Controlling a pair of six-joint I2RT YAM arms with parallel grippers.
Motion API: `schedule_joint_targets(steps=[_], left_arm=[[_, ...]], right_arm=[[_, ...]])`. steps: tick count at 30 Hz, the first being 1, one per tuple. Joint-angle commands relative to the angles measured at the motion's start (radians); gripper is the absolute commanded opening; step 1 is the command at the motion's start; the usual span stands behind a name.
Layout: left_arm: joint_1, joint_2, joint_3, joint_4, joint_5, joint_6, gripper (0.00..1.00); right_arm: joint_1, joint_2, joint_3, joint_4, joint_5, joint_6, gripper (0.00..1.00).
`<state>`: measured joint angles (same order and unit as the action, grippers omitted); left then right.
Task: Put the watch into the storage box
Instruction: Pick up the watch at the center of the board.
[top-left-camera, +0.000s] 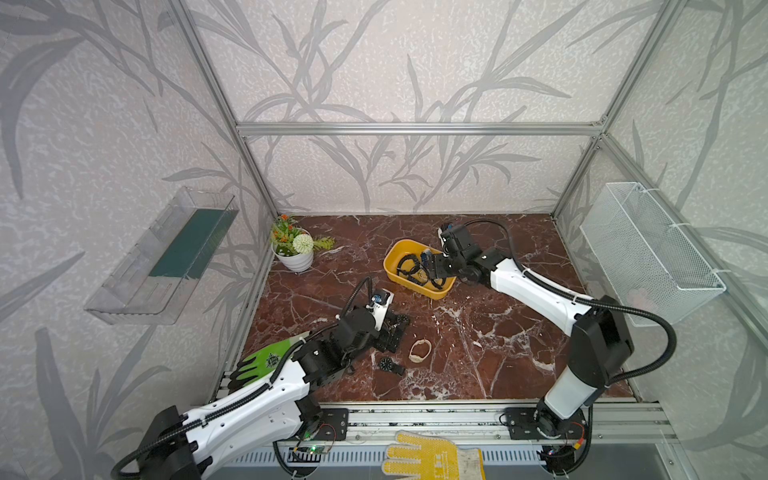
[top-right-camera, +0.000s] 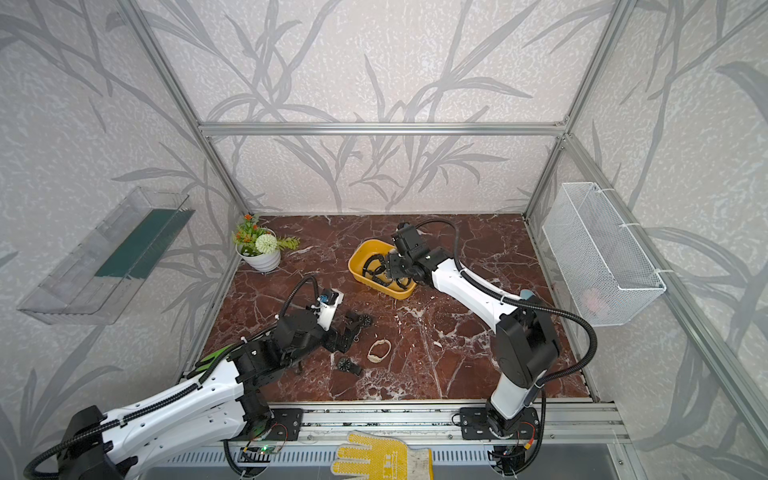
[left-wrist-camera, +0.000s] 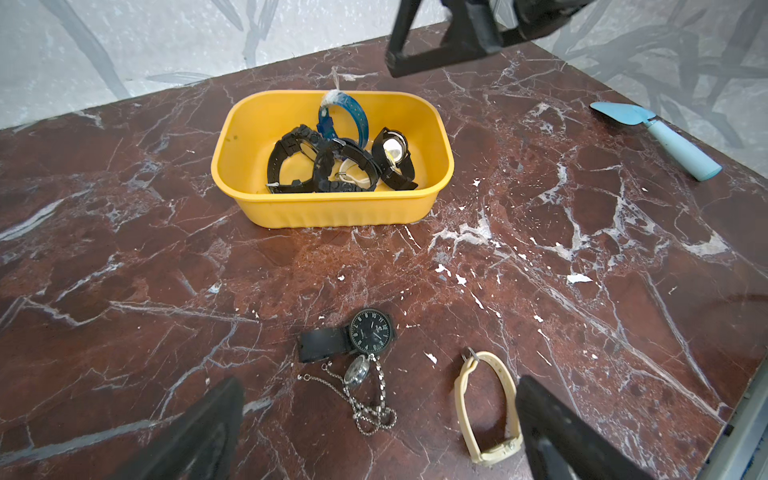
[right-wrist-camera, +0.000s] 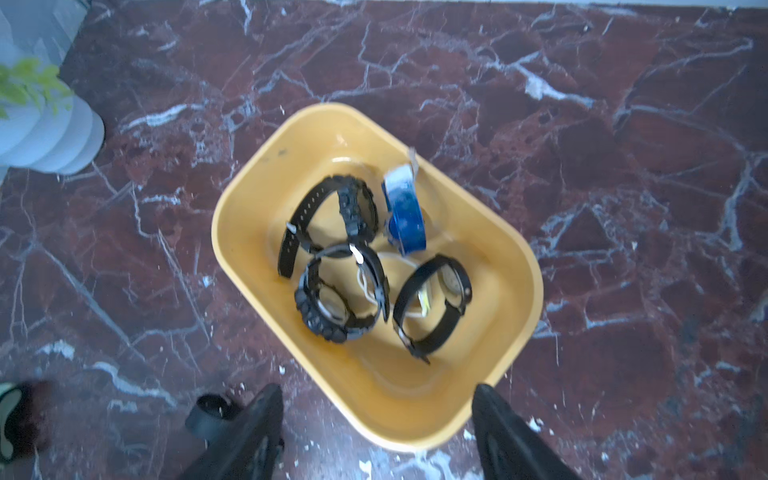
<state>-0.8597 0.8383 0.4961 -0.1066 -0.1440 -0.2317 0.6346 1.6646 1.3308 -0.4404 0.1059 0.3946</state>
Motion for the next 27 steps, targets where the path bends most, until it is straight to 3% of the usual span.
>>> schedule_joint_targets(steps=[1, 6, 10, 14, 27], left_arm=[[-0.002, -0.037, -0.027, -0.072, 0.047, -0.060, 0.99], [-0.002, -0.103, -0.077, -0.090, 0.119, -0.126, 0.99], [-0.004, -0.142, -0.117, -0.066, 0.152, -0.150, 0.99], [-0.004, -0.135, -0.120, -0.057, 0.182, -0.153, 0.99], [-0.004, -0.060, -0.096, -0.064, 0.212, -0.150, 0.99]], right_arm=[[0.036, -0.091, -0.115, -0.017, -0.030, -0.004, 0.72], [0.125, -0.221, -0.319, -0.007, -0.058, 0.050, 0.70], [0.232, -0.237, -0.418, 0.028, -0.054, 0.105, 0.64], [0.307, -0.200, -0.455, 0.083, -0.077, 0.157, 0.51], [0.377, -0.044, -0.425, 0.124, -0.040, 0.182, 0.39]])
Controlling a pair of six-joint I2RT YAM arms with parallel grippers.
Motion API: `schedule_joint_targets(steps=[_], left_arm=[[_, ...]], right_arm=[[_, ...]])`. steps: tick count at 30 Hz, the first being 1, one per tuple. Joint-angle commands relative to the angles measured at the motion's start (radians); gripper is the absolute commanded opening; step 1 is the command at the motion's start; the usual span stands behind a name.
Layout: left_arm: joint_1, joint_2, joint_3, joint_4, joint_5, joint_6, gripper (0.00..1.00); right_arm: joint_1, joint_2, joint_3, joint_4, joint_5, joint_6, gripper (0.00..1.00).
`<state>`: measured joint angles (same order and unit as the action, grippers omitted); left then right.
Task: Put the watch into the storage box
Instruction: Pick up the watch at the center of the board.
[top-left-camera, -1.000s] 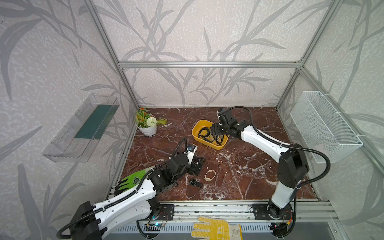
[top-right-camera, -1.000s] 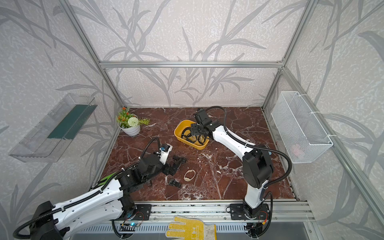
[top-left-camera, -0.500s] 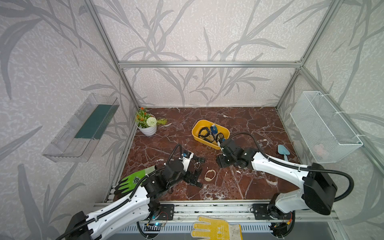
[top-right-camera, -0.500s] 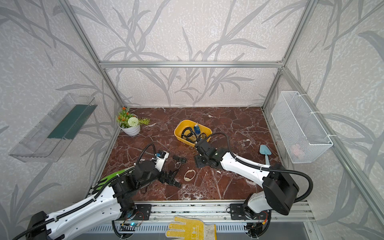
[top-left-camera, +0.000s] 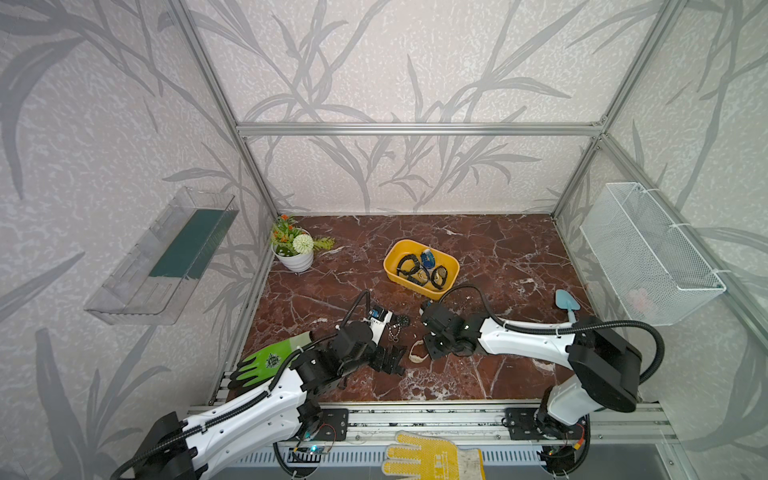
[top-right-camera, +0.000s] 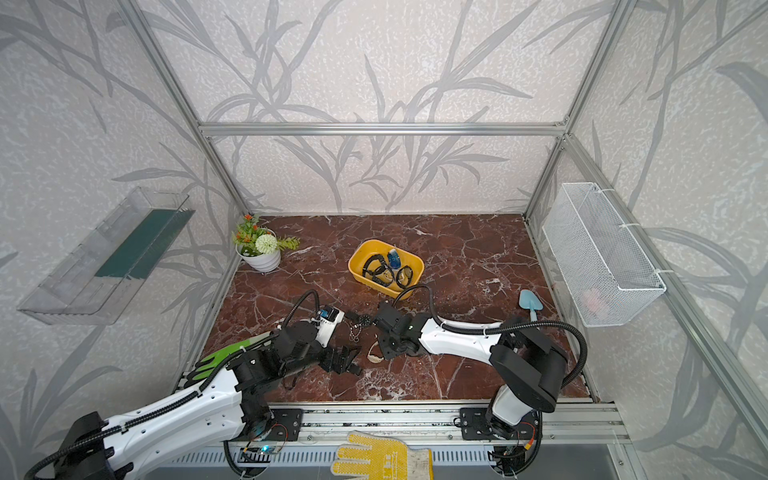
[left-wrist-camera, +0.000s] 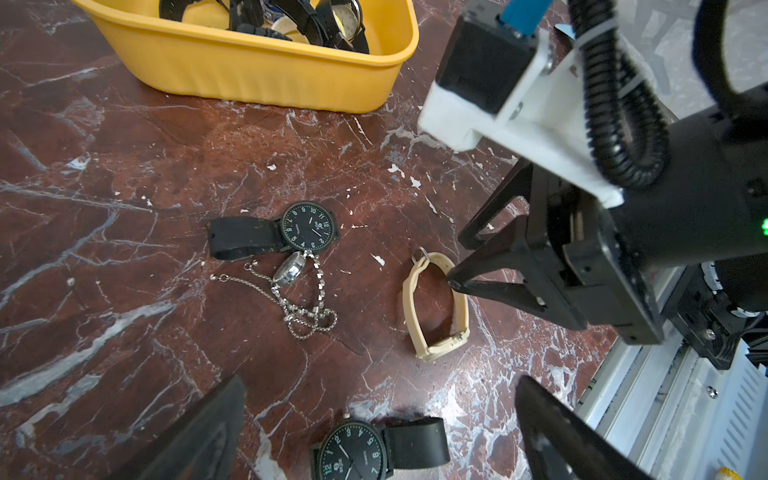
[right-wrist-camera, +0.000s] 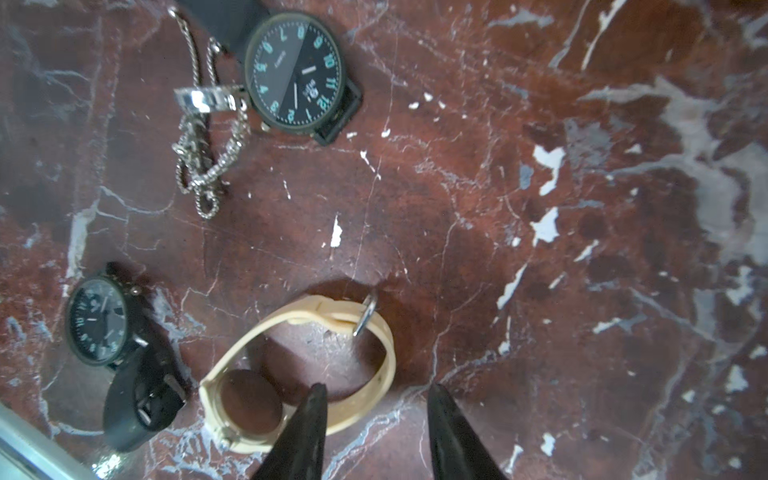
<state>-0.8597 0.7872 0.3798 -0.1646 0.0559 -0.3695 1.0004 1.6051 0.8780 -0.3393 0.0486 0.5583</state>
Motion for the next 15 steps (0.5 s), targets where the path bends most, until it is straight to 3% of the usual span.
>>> schedule_joint_targets(steps=[1, 15], left_arm=[[-0.004, -0.015, 0.020, -0.009, 0.008, -0.015, 0.99], [-0.004, -0.045, 0.013, -0.018, -0.031, -0.014, 0.99]], right_arm=[[0.012, 0.024, 0.031, 0.023, 0.018, 0.017, 0.38], [0.017, 0.096, 0.071, 0.024, 0.018, 0.023, 0.19]])
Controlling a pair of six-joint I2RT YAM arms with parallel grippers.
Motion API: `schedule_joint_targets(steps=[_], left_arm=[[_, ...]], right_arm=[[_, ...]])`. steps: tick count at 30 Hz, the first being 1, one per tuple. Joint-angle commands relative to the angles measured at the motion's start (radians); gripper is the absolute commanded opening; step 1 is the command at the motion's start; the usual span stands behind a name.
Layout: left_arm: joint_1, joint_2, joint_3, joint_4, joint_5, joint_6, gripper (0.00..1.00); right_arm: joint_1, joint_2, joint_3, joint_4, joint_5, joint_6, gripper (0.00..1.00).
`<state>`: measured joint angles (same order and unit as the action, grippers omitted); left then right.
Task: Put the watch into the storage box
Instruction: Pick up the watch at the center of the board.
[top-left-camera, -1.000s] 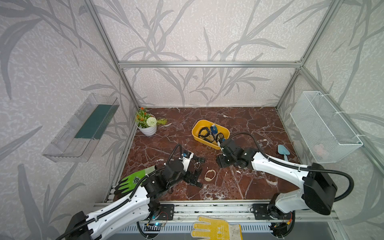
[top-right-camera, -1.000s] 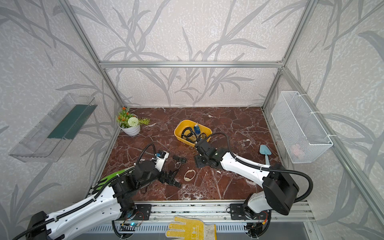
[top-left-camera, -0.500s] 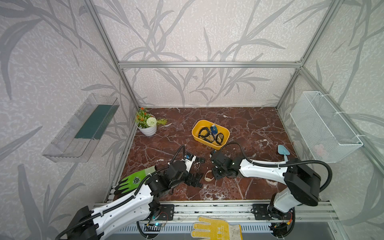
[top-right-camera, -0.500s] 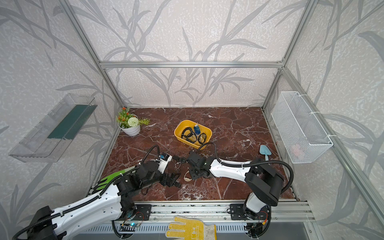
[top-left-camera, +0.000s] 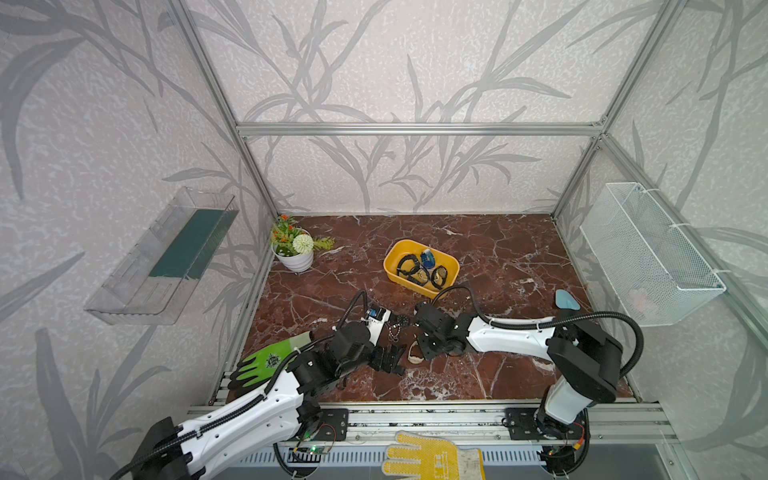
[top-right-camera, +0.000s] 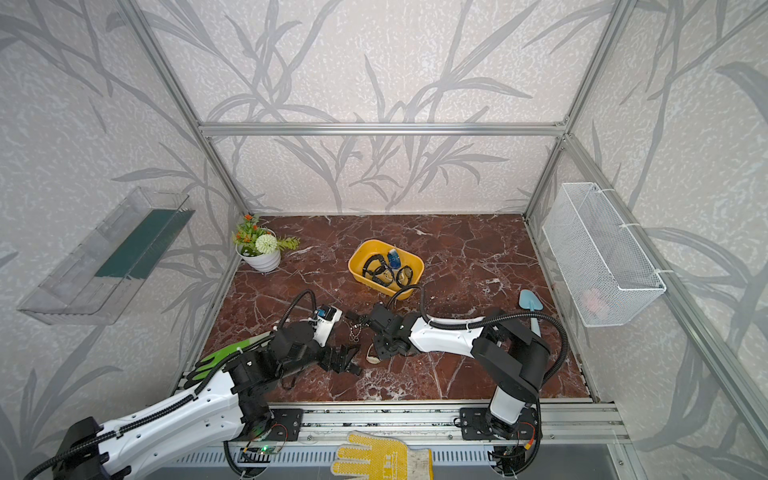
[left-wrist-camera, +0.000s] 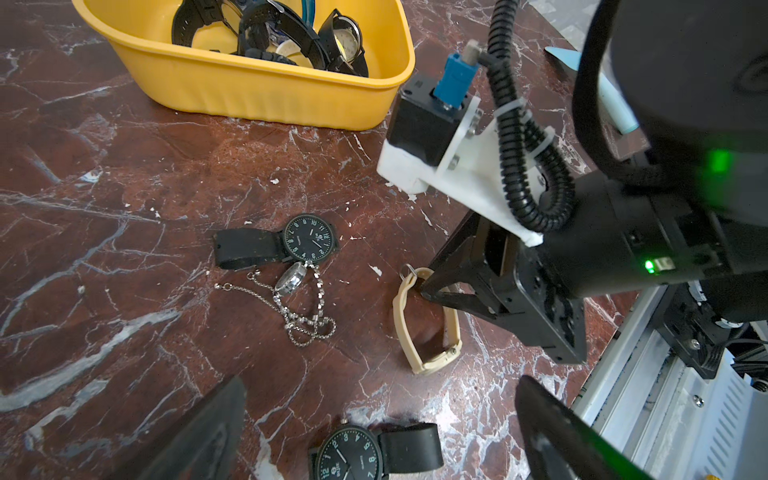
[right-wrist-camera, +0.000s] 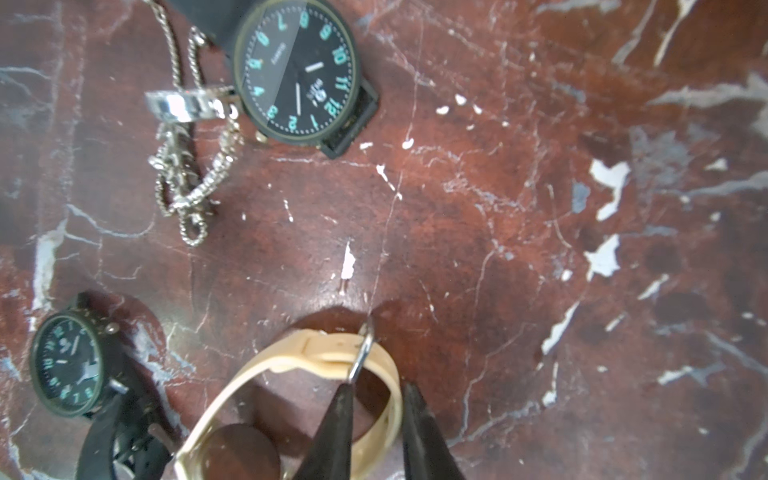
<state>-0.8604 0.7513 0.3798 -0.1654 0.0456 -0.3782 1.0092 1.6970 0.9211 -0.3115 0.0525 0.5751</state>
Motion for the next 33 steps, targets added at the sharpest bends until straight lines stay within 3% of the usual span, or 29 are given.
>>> schedule_joint_targets(steps=[1, 9, 20, 33], left_arm=[[-0.004, -0.009, 0.013, -0.017, -0.021, -0.004, 0.99], [-0.004, -0.006, 0.019, -0.020, -0.031, 0.002, 0.99], [-0.003, -0.002, 0.030, -0.014, -0.048, 0.025, 0.99], [-0.003, 0.056, 0.108, -0.008, -0.123, 0.112, 0.99]], right_arm=[[0.008, 0.033, 0.030, -0.006, 0.016, 0.006, 0.16], [0.008, 0.048, 0.054, -0.039, 0.041, 0.017, 0.03], [0.002, -0.040, 0.132, -0.153, 0.098, -0.013, 0.00], [-0.186, -0.081, 0.286, -0.184, 0.036, -0.139, 0.00]])
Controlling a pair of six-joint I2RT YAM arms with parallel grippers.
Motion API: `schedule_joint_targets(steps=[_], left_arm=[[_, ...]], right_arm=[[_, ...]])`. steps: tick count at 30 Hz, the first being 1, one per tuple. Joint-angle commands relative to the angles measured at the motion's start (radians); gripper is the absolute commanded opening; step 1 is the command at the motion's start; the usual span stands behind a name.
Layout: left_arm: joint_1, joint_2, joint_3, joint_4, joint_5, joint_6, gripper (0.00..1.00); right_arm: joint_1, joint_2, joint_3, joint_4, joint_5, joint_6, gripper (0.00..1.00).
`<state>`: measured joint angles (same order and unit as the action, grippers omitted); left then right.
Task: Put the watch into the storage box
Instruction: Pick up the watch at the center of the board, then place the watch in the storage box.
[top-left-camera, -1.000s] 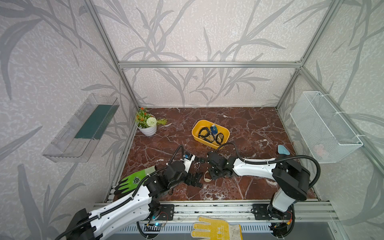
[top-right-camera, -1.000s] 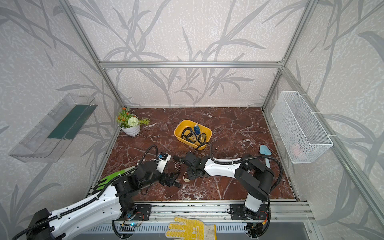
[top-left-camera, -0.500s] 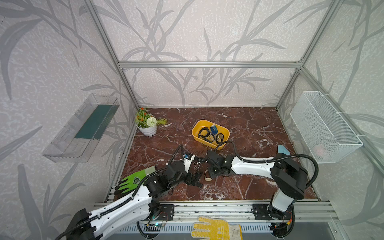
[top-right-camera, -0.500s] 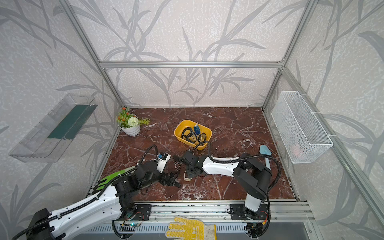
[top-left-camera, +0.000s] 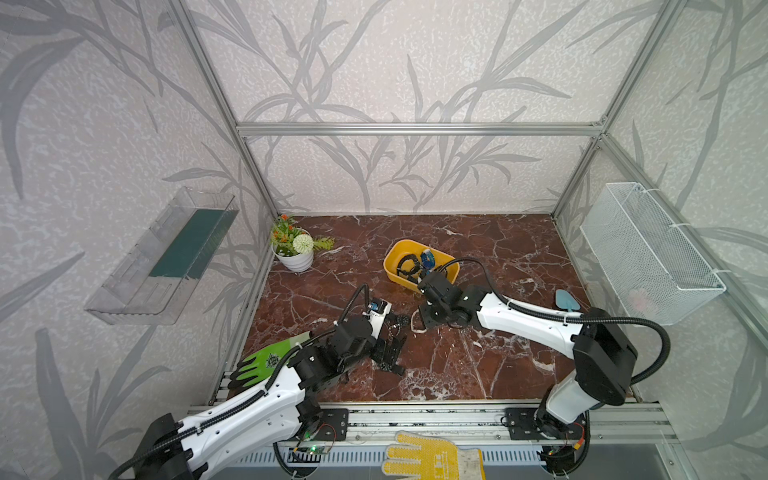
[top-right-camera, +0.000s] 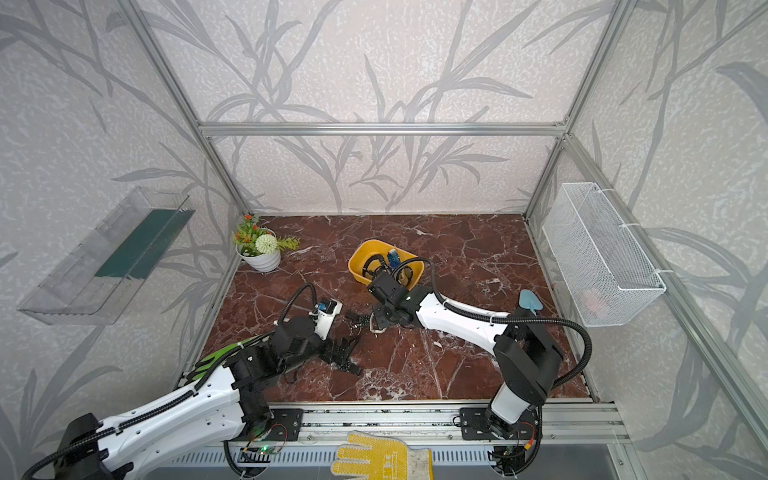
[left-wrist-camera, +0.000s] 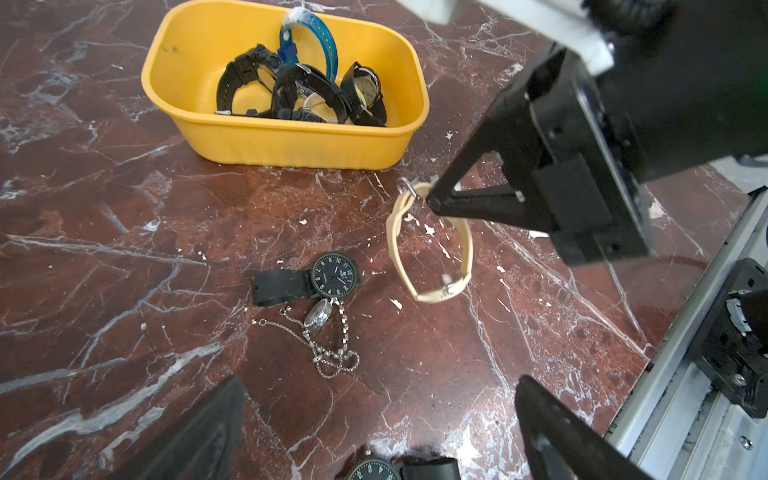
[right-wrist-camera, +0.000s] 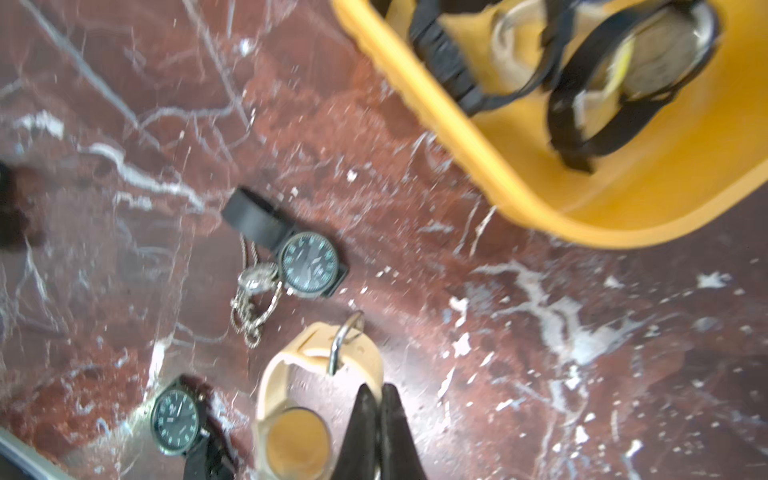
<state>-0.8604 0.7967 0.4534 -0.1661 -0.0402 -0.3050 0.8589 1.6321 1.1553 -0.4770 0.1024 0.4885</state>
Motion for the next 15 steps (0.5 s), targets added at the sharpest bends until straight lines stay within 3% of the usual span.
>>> schedule_joint_targets(steps=[1, 15], left_arm=[[-0.003, 0.019, 0.040, -0.008, -0.038, 0.042, 0.99], [-0.003, 0.039, 0.065, -0.017, -0.079, 0.057, 0.99]], right_arm=[[-0.055, -0.007, 0.074, -0.017, -0.018, -0.072, 0.00], [-0.256, 0.226, 0.361, 0.012, -0.106, -0.155, 0.00]])
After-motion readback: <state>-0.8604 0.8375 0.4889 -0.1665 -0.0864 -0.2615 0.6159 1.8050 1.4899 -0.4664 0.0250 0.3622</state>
